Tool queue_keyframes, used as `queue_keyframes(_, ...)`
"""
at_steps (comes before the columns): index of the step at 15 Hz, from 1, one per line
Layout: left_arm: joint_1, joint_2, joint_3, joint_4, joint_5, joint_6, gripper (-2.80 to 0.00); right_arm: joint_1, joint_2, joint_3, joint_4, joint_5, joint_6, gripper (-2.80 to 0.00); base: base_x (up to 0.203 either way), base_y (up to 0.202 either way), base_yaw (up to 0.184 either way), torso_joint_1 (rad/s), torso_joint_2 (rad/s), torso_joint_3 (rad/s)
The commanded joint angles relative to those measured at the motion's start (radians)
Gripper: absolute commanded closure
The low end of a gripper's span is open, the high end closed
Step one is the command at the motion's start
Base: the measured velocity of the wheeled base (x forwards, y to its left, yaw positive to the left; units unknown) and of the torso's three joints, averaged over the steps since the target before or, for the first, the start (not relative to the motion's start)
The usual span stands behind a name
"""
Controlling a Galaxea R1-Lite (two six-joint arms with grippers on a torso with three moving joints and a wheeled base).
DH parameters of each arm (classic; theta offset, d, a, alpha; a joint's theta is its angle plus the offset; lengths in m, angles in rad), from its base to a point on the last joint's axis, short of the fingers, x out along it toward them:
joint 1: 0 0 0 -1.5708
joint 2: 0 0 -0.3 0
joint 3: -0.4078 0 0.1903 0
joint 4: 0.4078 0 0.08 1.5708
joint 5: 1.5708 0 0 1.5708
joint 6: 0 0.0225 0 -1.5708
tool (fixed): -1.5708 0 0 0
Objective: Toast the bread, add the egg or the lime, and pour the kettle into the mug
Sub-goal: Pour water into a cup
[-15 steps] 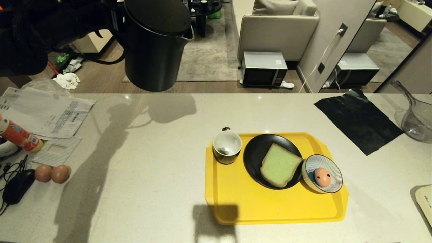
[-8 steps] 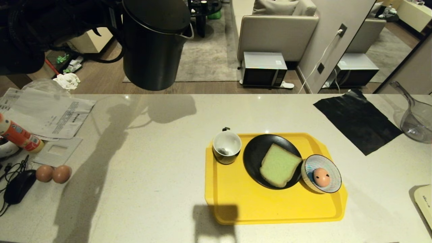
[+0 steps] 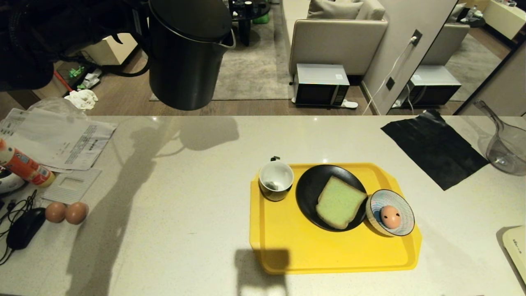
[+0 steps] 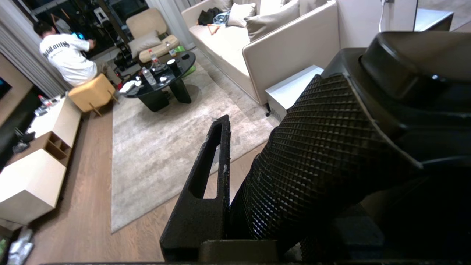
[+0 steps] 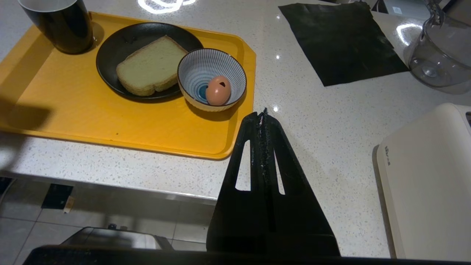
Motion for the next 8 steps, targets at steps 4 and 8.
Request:
queue_keyframes(4, -0.012, 0.005, 0.000, -0.001, -0.005, 0.012, 0.00, 0.001, 0.000, 0.028, -0.001, 0.001, -0.002, 0.00, 0.000, 0.000, 0.000, 0.070, -0.12, -0.060)
queue_keyframes(8, -0.014, 0.004, 0.000, -0.001, -0.005, 0.012, 0.00, 0.001, 0.000, 0.028, -0.001, 0.001, -0.001, 0.00, 0.000, 0.000, 0.000, 0.073, -0.14, -0.066)
